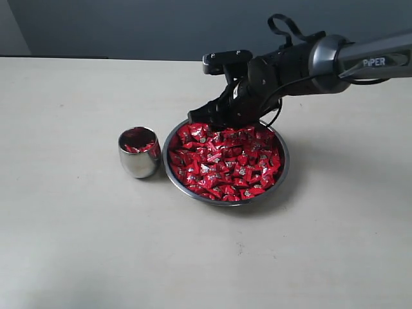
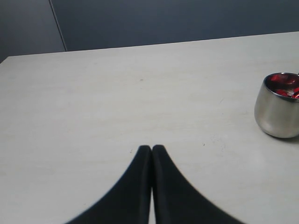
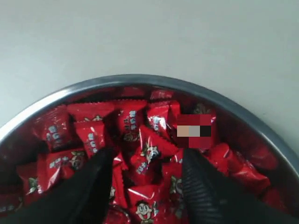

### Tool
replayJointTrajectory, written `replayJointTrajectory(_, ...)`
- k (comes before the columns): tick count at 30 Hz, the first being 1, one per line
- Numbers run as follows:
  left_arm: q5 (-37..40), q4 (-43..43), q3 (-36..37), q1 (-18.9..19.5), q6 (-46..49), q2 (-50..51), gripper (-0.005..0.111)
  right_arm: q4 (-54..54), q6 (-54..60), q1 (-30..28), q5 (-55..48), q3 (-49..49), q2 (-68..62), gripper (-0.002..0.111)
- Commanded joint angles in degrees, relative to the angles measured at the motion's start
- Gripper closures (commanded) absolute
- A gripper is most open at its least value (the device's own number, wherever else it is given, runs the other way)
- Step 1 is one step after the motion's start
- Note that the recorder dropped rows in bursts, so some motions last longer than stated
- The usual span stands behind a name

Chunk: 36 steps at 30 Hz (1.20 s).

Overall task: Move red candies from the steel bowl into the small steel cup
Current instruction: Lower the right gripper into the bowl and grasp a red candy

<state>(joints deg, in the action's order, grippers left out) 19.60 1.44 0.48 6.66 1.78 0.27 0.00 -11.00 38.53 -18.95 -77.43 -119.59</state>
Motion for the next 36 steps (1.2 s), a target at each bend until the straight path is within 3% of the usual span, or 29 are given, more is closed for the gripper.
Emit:
replayJointTrajectory(1, -0.31, 0.11, -0.48, -0.46, -0.09, -0.27, 0.106, 1.16, 0.28, -0.06, 4.49, -0.35, -3.78, 0.062)
replayJointTrajectory(4, -0.31, 0.11, -0.48, -0.46, -0.09, -0.27, 0.106, 1.79, 0.28, -0.1, 3.5, -3.02, -6.89, 0.065)
replayJointTrajectory(6, -0.31, 0.11, -0.48, -0.46, -0.09, -0.27, 0.106, 1.79, 0.28, -0.1, 1.64, -4.32, -7.71, 0.089)
replayJointTrajectory(7, -0.31, 0.11, -0.48, -0.46, -0.09, -0.27, 0.106, 1.79, 0.28, -0.1, 1.38, -4.55, -7.57, 0.108)
replayJointTrajectory(24, -0.31, 0.11, -0.48, -0.46, -0.09, -0.27, 0.106, 0.0, 0.06, -0.1, -5.63, -4.55, 1.63, 0.106)
replayJointTrajectory(36, -0.31, 0.11, -0.48, -0.46, -0.09, -0.27, 0.106, 0.0, 1.56, 1.62, -10.18, -4.55, -3.82, 0.105)
